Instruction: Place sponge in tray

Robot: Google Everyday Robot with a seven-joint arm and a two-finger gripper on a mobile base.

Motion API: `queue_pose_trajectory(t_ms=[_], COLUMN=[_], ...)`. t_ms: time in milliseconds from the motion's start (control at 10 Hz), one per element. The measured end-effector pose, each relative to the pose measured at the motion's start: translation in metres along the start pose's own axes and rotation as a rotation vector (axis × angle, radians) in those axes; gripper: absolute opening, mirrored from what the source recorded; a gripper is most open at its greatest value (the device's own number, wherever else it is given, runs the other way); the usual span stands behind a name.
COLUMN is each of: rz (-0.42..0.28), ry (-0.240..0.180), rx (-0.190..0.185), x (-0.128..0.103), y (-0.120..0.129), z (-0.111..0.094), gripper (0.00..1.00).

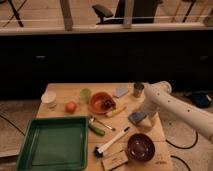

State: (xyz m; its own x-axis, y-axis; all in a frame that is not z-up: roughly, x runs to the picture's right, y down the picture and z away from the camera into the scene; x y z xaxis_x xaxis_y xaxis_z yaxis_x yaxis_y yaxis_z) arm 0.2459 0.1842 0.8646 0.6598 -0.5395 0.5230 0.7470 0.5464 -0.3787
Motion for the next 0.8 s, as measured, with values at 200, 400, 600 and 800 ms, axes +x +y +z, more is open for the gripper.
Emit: queue_pose_trajectory(t_ms=[200, 400, 600, 800], rz=[-0.011, -0.02, -0.035, -0.054], ry=[-0.003, -0.005, -0.007, -0.01], rx=[0.0, -0.002, -0.004, -0.008], x=[0.0003, 0.0012, 0.001, 0.0009], y=[0.0012, 0.0032, 0.0033, 0.0044], z=[-0.0008, -0.0014, -0.0017, -0.001], gripper=[0.8, 0.8, 0.8, 0.8])
